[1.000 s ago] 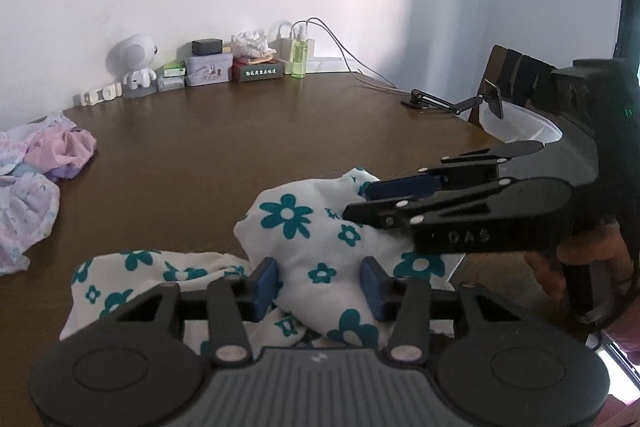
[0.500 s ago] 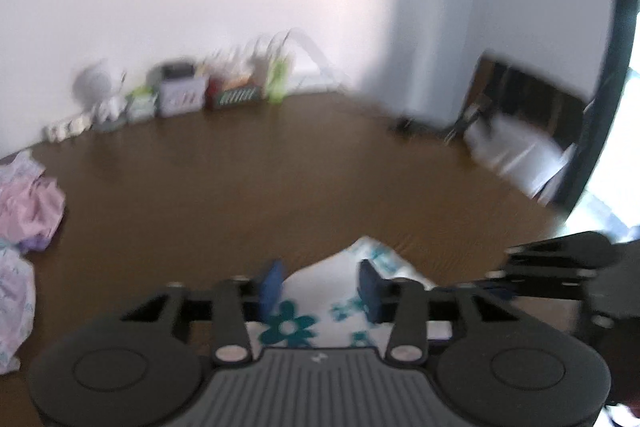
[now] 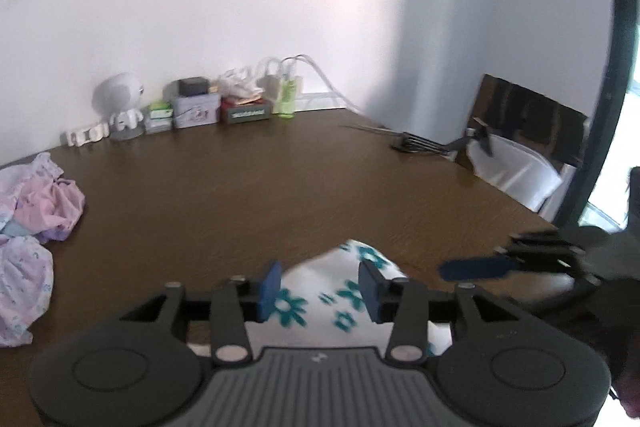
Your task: Fold clothes
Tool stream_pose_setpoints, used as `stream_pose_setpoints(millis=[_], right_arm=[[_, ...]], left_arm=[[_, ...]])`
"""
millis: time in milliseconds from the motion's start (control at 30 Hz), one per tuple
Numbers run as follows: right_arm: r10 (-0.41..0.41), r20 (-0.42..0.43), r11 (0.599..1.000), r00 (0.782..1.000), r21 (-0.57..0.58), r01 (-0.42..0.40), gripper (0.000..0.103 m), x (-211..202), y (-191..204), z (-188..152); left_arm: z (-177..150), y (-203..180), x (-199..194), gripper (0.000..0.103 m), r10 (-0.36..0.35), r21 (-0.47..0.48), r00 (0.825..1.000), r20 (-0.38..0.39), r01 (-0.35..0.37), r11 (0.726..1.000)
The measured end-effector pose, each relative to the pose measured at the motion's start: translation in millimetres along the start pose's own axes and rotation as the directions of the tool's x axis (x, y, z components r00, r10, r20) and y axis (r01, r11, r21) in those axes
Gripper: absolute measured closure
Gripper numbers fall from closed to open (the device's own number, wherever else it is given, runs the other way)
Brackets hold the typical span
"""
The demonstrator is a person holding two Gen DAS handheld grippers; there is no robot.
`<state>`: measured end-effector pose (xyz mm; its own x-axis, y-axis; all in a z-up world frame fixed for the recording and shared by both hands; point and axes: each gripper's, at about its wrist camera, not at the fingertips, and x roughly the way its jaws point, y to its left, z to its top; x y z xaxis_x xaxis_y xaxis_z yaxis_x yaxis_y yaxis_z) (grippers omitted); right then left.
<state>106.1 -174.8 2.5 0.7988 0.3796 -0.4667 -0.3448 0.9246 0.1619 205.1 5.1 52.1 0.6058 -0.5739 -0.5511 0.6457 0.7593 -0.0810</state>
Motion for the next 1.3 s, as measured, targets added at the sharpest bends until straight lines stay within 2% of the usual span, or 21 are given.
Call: stream_pose_setpoints(millis=[33,67,133,200,267,400,433,500,533,567,700,900,1067,1167,1300], right_arm=[[0.000,-0.007,1.000,1.000,-0.004,0.000,0.060,0.3,-1.5,-0.7],[-0.002,-0.026,1.000,1.000,-0.010,0.002,0.061,4.5,-1.3,-2.1],[-0.004,-0.066,1.000,0.998,-0.017,0.002,0.066,14.2,-0.2,-5.4],[-0.004,-0.095,1.000,0.995,-0.019,0.002,0.066,22.5,1.4,-9.1],[-0.008,-0.111,1.000,0.994,-0.024,0.005,0.066,28.0,2.7,-12.7],[0.021,-0.081,0.999,0.996,0.040,-0.018,0.066,19.8,-10.5,-7.5],[0.028,-0.074,0.998,0.997,0.056,-0.024,0.064,17.8,-13.9,-6.2],[0.042,-0.058,0.995,0.997,0.088,-0.037,0.049,13.7,-20.5,-3.6],[0.049,-0.050,0.994,0.998,0.104,-0.043,0.037,11.6,-23.8,-2.2],[0.056,-0.032,0.985,0.998,0.164,-0.050,0.032,9.2,-37.2,0.5],[0.103,-0.068,0.963,0.992,0.256,-0.082,0.033,20.6,-70.4,5.6],[0.237,-0.142,0.914,0.961,0.369,-0.171,0.034,59.0,-89.8,0.2],[0.337,-0.104,0.855,0.936,0.449,-0.258,0.044,72.5,-95.5,-7.6],[0.382,-0.073,0.812,0.921,0.504,-0.296,0.043,73.7,-98.3,-14.3],[0.395,-0.057,0.806,0.917,0.500,-0.317,0.045,62.6,-91.0,-24.2]], left_arm=[[-3.2,-3.8,-4.2,0.063,-0.007,0.012,1.000,-0.004,0.007,1.000],[-8.2,-8.7,-4.6,0.072,-0.001,0.033,1.000,-0.021,0.002,0.999],[-18.4,-17.6,-2.4,0.080,0.018,0.069,0.998,-0.058,-0.014,0.998],[-31.7,-20.1,6.1,0.080,0.038,0.071,0.995,-0.097,-0.031,0.997],[-40.7,-19.1,8.5,0.080,0.043,0.061,0.996,-0.082,-0.038,0.997],[-47.3,-18.7,5.9,0.080,0.042,0.063,0.998,-0.055,-0.039,0.997],[-45.7,-18.7,3.2,0.080,0.040,0.068,0.998,-0.053,-0.037,0.997],[-42.3,-17.8,-9.8,0.071,0.037,0.058,0.999,-0.033,-0.035,0.998],[-40.1,-15.3,-16.2,0.061,0.043,0.045,0.999,-0.018,-0.042,0.998],[-39.5,-12.5,-21.7,0.054,0.053,0.035,0.999,-0.012,-0.053,0.998],[-41.9,-3.6,-28.8,0.056,0.077,0.026,0.997,-0.029,-0.076,0.997],[-50.1,-0.7,-22.1,0.063,0.067,0.046,0.996,-0.061,-0.064,0.997],[-56.4,6.5,-15.3,0.063,0.050,0.028,0.996,-0.080,-0.048,0.998],[-59.8,13.9,-13.3,0.062,0.034,-0.014,0.996,-0.079,-0.035,0.999],[-65.5,27.9,-13.0,0.060,-0.003,-0.110,0.998,-0.067,-0.005,0.994]])
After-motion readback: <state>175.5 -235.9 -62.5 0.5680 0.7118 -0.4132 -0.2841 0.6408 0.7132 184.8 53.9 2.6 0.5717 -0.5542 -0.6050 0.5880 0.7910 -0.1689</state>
